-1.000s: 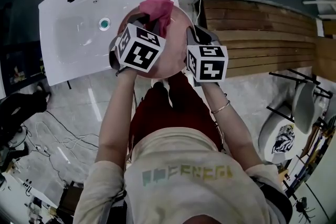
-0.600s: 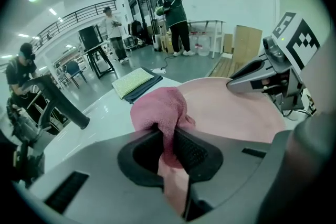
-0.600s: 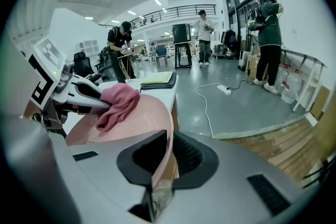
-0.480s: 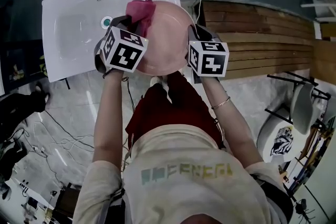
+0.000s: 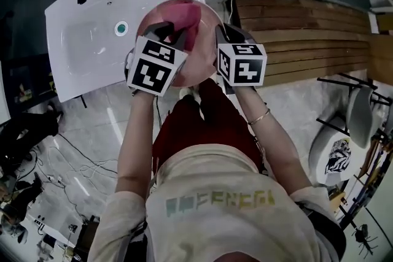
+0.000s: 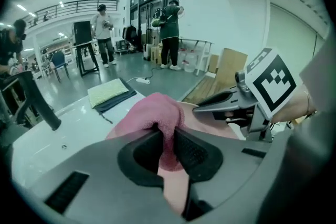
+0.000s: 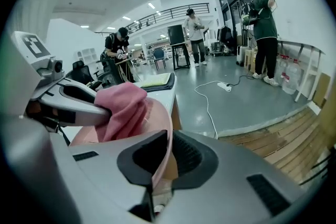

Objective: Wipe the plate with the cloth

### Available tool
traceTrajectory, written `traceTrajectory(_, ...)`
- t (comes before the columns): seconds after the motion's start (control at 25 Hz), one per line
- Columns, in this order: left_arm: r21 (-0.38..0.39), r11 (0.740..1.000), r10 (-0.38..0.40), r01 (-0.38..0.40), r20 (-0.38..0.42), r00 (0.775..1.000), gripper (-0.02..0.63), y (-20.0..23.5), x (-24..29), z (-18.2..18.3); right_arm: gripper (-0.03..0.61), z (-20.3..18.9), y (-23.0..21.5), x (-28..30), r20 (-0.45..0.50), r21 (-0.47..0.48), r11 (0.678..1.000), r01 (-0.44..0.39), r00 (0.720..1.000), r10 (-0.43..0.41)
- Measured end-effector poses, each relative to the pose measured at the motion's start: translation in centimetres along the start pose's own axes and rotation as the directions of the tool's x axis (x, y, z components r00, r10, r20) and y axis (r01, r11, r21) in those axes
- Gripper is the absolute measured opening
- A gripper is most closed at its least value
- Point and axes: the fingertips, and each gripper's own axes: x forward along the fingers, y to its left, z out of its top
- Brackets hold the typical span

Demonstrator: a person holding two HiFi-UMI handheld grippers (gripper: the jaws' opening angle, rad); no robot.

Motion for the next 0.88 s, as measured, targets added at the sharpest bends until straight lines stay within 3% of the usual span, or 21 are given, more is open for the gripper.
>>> traceTrajectory(0.28, 0.021, 0.995, -0.100, 0.101, -0.032, 0.994, 0.066, -4.5, 3.5, 0.6, 0.055, 0.0, -0.3, -0.4, 0.004, 0.014, 1.000, -0.012, 1.000, 0.012)
traceTrajectory(0.56, 0.105, 0.993, -0.033, 0.043, -0.092, 0.995, 0.066, -4.3, 4.0, -0.6, 0.056, -0.2, -0.4, -0.1, -0.001, 0.003, 1.000, -0.016, 1.000, 0.016)
traceTrajectory(0.88, 0.093, 0.995, 0.033, -0.022, -0.122, 0.992, 0.066, -2.3, 1.8, -3.0, 0.057, -0.3, 0.0, 0.0, -0.007, -0.037, 0.999, -0.013, 1.000, 0.013)
